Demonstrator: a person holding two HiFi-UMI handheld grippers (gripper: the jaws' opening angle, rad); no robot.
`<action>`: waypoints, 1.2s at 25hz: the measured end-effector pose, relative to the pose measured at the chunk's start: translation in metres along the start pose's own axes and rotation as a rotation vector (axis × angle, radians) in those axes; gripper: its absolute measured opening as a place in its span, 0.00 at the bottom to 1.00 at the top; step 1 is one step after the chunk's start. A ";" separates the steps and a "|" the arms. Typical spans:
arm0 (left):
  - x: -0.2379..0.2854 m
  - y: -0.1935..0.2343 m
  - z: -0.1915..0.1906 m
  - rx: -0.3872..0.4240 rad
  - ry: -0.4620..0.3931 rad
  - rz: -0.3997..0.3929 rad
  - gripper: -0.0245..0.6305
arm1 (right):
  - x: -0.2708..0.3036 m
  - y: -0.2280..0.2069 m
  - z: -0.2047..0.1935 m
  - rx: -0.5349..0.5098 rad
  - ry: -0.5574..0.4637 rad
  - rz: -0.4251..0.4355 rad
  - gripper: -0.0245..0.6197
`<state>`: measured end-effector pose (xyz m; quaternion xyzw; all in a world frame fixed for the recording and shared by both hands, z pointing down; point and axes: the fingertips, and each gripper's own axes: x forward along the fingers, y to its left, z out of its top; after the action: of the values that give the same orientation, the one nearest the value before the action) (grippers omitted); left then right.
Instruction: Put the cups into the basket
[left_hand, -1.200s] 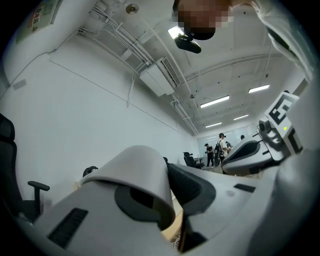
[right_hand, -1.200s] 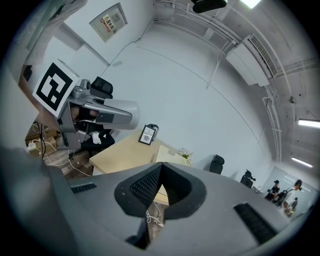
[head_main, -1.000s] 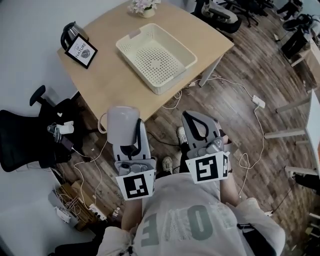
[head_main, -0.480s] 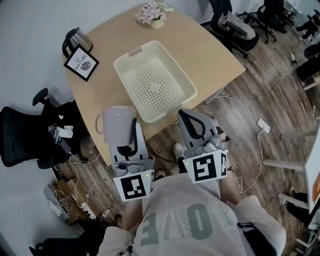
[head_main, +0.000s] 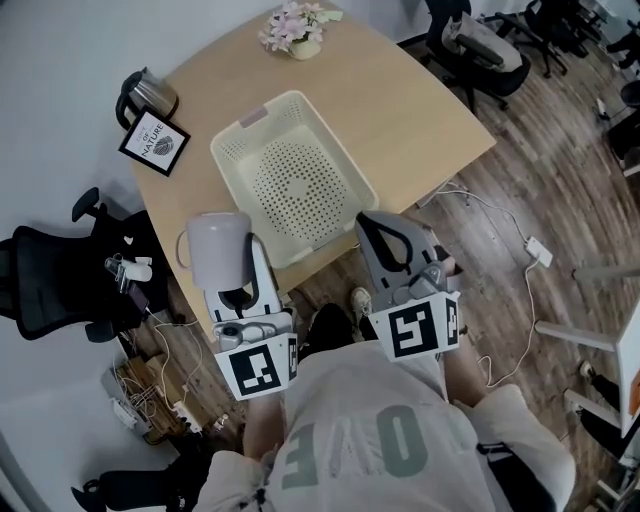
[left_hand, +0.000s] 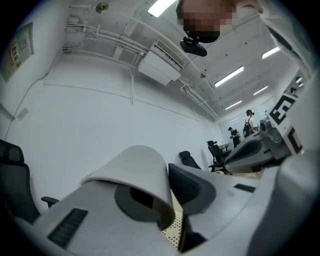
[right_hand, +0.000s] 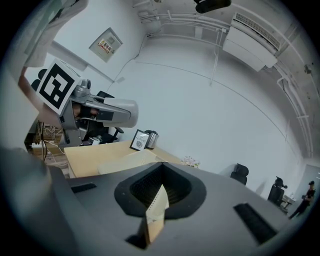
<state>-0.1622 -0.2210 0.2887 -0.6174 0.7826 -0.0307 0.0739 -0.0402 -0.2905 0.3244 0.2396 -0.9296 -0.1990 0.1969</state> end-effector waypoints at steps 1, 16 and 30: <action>0.003 0.001 0.000 0.001 -0.001 -0.003 0.15 | 0.003 -0.001 0.000 0.002 -0.001 -0.003 0.03; 0.048 0.029 0.035 0.044 -0.081 -0.079 0.15 | 0.027 -0.013 0.051 -0.043 -0.064 -0.078 0.03; 0.096 0.020 -0.026 0.516 0.177 -0.341 0.15 | 0.057 0.005 0.073 -0.064 -0.077 -0.048 0.03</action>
<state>-0.2071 -0.3106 0.3042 -0.6955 0.6374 -0.2939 0.1535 -0.1218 -0.2956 0.2803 0.2477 -0.9237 -0.2422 0.1636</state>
